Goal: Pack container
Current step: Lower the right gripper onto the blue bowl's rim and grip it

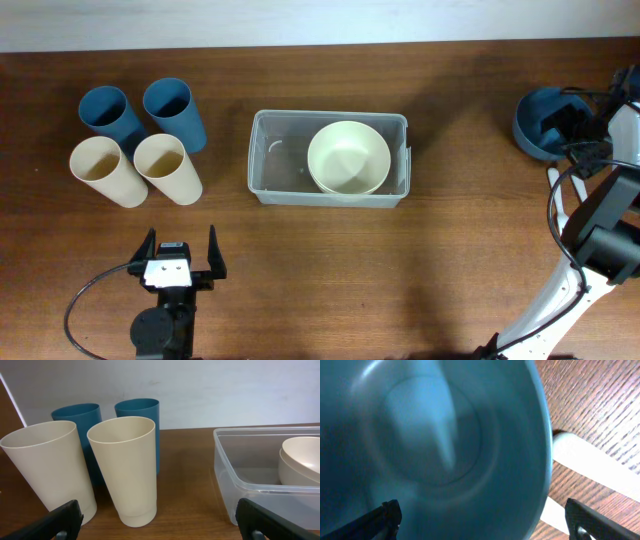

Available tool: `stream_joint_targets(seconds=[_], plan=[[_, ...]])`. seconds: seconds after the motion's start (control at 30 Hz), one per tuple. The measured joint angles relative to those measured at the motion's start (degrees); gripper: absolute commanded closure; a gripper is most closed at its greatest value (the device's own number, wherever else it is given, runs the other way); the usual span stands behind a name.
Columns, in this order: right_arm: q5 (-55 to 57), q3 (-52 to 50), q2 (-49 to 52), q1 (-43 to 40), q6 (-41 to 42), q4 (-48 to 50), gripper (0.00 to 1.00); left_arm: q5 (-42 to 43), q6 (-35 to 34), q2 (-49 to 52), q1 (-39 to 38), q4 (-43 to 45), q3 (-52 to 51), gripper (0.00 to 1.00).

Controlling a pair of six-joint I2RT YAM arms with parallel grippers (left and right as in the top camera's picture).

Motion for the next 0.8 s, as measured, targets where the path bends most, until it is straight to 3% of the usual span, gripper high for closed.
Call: stream_joint_targets(seconds=[0.8], plan=[[0.5,0.0,1.6,0.0,-4.9,1.7,0.01,0.0,0.0,0.0,0.0,0.0,0.0,0.00]])
